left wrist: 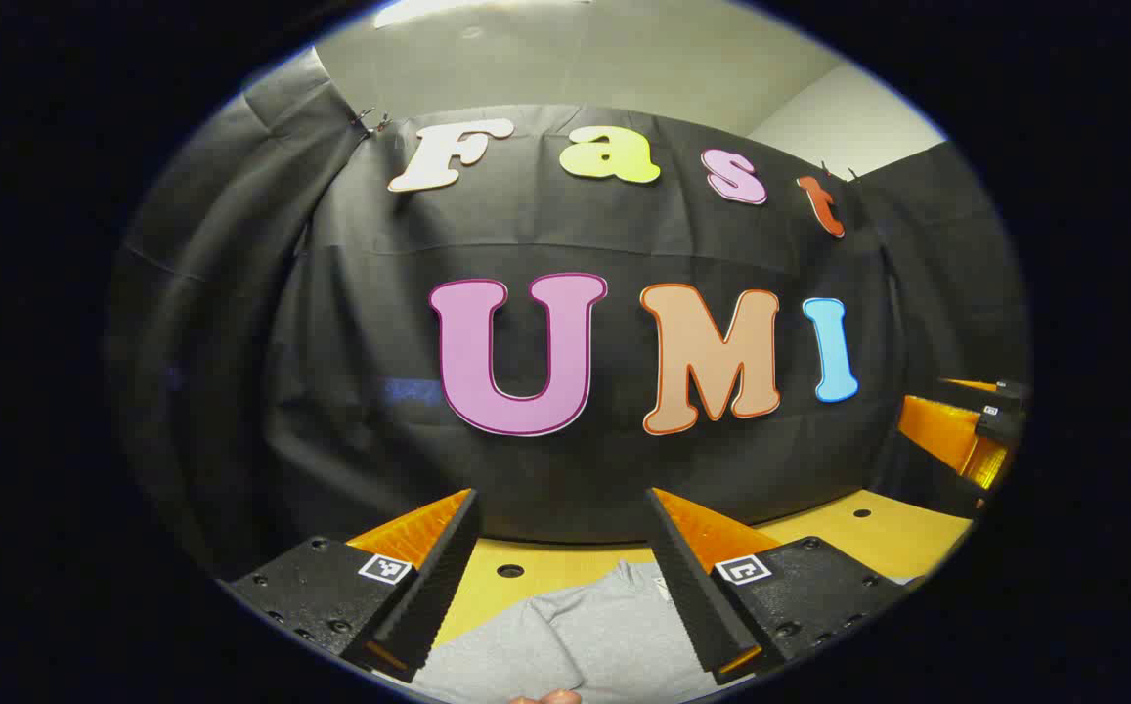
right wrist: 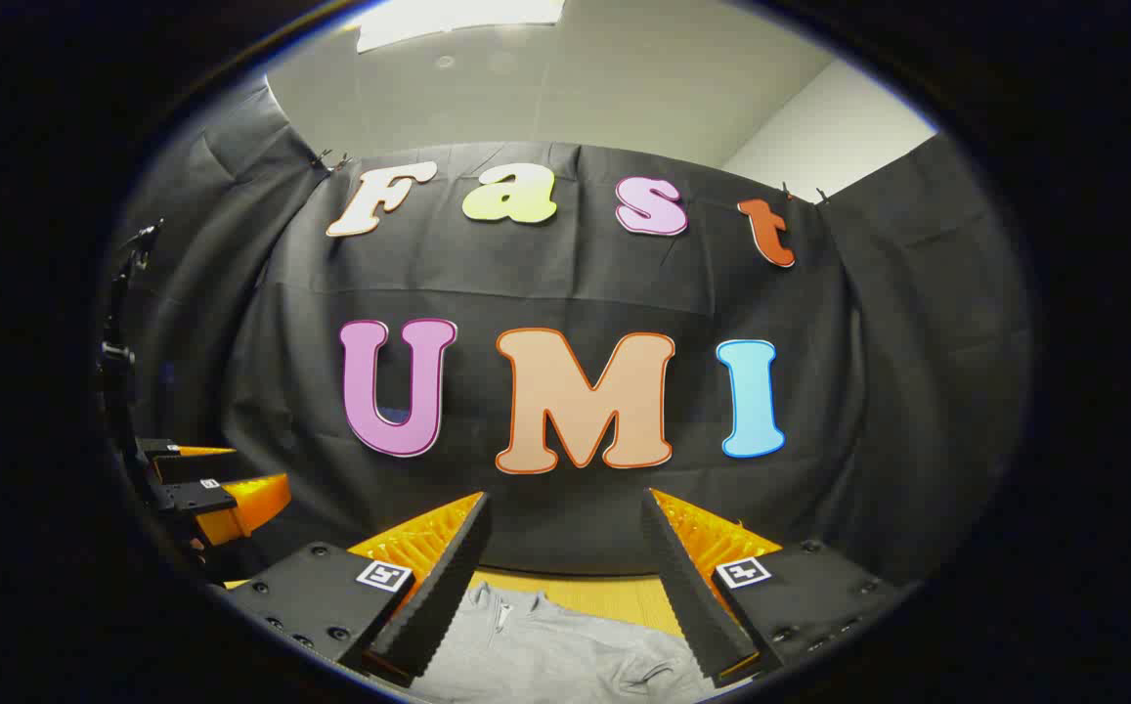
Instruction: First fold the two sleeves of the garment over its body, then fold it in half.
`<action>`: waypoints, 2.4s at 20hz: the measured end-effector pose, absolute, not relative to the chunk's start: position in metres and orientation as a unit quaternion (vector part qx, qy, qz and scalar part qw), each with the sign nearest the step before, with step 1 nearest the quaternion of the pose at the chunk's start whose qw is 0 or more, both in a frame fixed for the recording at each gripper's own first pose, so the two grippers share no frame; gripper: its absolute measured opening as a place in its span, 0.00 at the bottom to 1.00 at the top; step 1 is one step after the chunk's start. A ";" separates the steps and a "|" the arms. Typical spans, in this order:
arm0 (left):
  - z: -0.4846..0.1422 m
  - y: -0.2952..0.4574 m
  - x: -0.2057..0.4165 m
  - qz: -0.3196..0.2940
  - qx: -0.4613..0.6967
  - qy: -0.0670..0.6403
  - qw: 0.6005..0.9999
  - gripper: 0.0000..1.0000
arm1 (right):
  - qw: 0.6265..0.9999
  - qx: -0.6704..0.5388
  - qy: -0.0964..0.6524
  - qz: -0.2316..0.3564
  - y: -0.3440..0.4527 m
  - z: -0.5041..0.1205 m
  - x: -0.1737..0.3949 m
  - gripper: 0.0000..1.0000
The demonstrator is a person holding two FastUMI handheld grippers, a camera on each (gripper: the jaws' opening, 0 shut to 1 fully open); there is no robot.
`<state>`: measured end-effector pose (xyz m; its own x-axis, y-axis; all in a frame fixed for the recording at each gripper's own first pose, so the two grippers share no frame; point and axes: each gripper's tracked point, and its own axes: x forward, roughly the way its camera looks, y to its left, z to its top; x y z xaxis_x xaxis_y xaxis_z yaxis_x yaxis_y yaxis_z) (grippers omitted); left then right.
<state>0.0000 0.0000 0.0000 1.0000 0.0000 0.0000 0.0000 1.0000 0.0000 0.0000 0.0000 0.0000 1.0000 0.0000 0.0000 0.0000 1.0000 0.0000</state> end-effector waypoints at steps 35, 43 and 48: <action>-0.007 -0.012 0.030 -0.006 0.001 0.003 1.000 0.94 | 0.996 -0.075 0.035 -0.014 -0.086 -0.044 0.010 0.97; -0.017 -0.023 0.039 -0.013 0.001 0.011 1.000 0.94 | 0.985 -0.100 0.138 -0.033 -0.152 -0.116 -0.014 0.99; -0.020 -0.028 0.047 -0.018 0.009 0.015 1.000 0.94 | 0.972 -0.108 0.199 -0.054 -0.189 -0.160 -0.040 0.98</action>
<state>0.0469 -0.0279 -0.0195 0.9989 -0.0354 -0.0307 0.0359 0.9992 0.0168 -0.0403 -0.1886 -0.1599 0.9149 -0.1488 -0.3752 0.0625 0.9706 -0.2326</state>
